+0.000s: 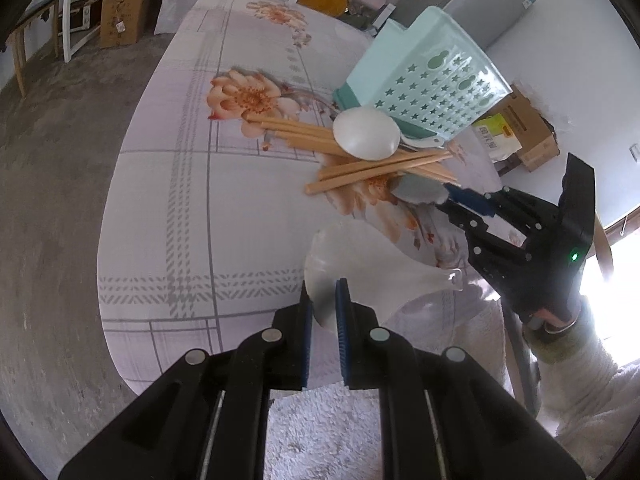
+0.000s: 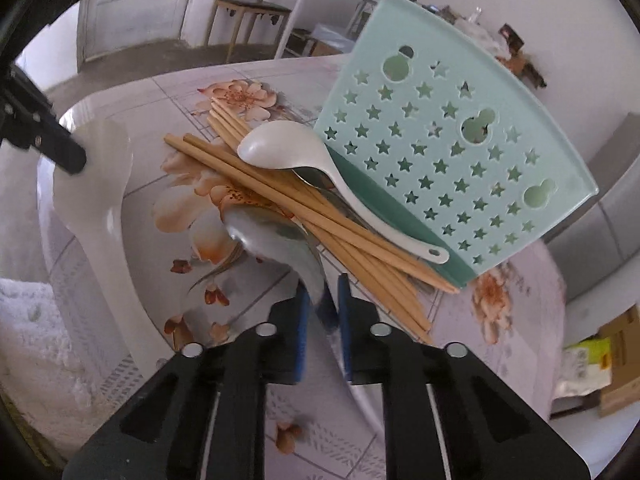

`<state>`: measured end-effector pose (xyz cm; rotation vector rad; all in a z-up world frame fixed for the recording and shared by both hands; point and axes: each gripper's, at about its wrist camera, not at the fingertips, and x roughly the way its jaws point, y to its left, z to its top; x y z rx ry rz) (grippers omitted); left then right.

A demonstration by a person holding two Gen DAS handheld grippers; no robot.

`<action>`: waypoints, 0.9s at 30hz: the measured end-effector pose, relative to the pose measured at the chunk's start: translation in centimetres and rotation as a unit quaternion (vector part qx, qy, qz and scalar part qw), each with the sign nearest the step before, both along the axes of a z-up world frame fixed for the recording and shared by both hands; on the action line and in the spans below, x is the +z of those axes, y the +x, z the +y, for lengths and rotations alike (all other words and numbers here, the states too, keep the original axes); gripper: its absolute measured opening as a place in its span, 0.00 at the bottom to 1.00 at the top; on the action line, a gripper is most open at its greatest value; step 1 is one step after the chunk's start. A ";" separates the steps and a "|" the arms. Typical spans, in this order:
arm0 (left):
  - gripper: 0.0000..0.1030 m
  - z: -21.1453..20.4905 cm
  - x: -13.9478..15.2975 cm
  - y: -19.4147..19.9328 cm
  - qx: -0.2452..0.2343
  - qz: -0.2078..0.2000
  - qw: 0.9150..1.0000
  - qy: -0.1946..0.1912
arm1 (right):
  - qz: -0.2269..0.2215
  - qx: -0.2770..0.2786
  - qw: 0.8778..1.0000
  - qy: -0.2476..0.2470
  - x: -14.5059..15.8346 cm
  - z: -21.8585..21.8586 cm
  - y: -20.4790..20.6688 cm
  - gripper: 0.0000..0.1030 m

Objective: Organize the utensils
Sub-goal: 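Lift the white scoop with the left gripper while the right gripper grasps a metal spoon, then lower the white scoop into the green holder with the left gripper while the right carries the spoon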

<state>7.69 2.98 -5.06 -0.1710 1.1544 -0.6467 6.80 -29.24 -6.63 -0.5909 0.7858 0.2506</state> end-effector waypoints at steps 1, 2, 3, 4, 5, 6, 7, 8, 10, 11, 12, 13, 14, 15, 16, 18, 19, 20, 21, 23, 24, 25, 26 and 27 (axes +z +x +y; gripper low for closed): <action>0.10 0.1 0.1 -0.1 -0.002 -0.005 1.000 0.000 | -0.003 -0.001 1.000 -0.007 -0.1 0.0 -0.1 0.07; 0.10 0.1 0.3 -0.2 -0.005 -0.012 1.000 0.000 | -0.007 -0.002 1.000 -0.016 -0.1 0.0 -0.2 0.06; 0.10 0.1 0.6 -0.3 -0.007 -0.021 1.000 0.001 | -0.009 -0.002 1.000 -0.021 -0.1 0.0 -0.3 0.02; 0.09 0.1 0.8 -0.4 -0.009 -0.028 1.000 0.002 | -0.011 -0.003 1.000 -0.020 0.0 -0.2 -0.5 0.02; 0.09 0.0 1.1 -0.6 -0.011 -0.040 0.999 0.005 | -0.014 -0.004 1.000 -0.020 0.2 -0.3 -0.9 0.02; 0.09 0.0 1.5 -0.8 -0.010 -0.051 0.999 0.006 | -0.018 -0.008 1.000 -0.019 0.4 -0.5 -1.2 0.02; 0.08 0.1 1.8 -0.9 -0.009 -0.058 0.998 0.006 | -0.021 -0.011 1.000 -0.016 0.6 -0.7 -1.6 0.02; 0.07 0.2 2.2 -1.1 -0.007 -0.066 0.998 0.003 | -0.026 -0.016 0.999 -0.011 0.9 -1.1 -2.1 0.02; 0.05 0.3 3.3 -1.3 0.000 -0.085 0.996 -0.006 | -0.039 -0.034 0.999 0.009 1.7 -2.0 -2.7 0.02; 0.04 0.3 3.9 -1.5 0.003 -0.097 0.995 -0.009 | -0.044 -0.044 0.998 0.020 2.0 -2.4 -2.9 0.02; 0.03 0.4 4.7 -1.7 0.006 -0.113 0.994 -0.013 | -0.050 -0.056 0.997 0.035 2.4 -3.0 -3.1 0.02; 0.02 0.6 5.2 -1.9 0.006 -0.121 0.993 -0.015 | -0.056 -0.067 0.995 0.046 2.6 -3.4 -3.5 0.02; 0.01 0.7 5.9 -2.0 0.005 -0.132 0.991 -0.020 | -0.061 -0.077 0.994 0.056 2.9 -3.8 -3.7 0.02; 0.01 0.7 6.8 -2.2 0.002 -0.147 0.989 -0.022 | -0.066 -0.091 0.991 0.072 3.2 -4.4 -3.9 0.02; 0.01 0.5 7.7 -2.4 -0.001 -0.165 0.986 -0.017 | -0.070 -0.101 0.989 0.080 3.4 -4.6 -4.1 0.02; 0.01 0.5 9.4 -2.5 -0.001 -0.197 0.980 -0.017 | -0.081 -0.127 0.982 0.111 3.8 -5.5 -4.4 0.02; 0.01 0.6 10.1 -2.4 0.002 -0.207 0.978 -0.020 | -0.086 -0.138 0.979 0.126 4.0 -6.0 -4.6 0.02; 0.01 0.6 11.2 -2.3 0.005 -0.221 0.975 -0.025 | -0.091 -0.147 0.975 0.138 4.2 -6.2 -4.9 0.02; 0.01 0.6 12.4 -2.2 0.008 -0.238 0.971 -0.028 | -0.097 -0.156 0.971 0.151 4.4 -6.5 -5.1 0.02; 0.01 0.4 14.7 -1.8 0.014 -0.275 0.961 -0.027 | -0.108 -0.169 0.964 0.174 5.0 -7.1 -5.6 0.02; 0.01 0.1 15.8 -1.4 0.017 -0.293 0.956 -0.022 | -0.114 -0.174 0.960 0.186 5.4 -7.5 -5.8 0.02; 0.01 -0.1 16.8 -1.1 0.020 -0.307 0.951 -0.015 | -0.119 -0.177 0.958 0.194 5.6 -7.7 -6.0 0.02; 0.01 -0.5 18.0 -0.7 0.026 -0.327 0.945 -0.003 | -0.126 -0.180 0.954 0.202 6.0 -7.9 -6.2 0.02; 0.01 -1.0 19.0 -0.3 0.030 -0.345 0.938 0.007 | -0.131 -0.181 0.952 0.208 6.3 -8.1 -6.3 0.02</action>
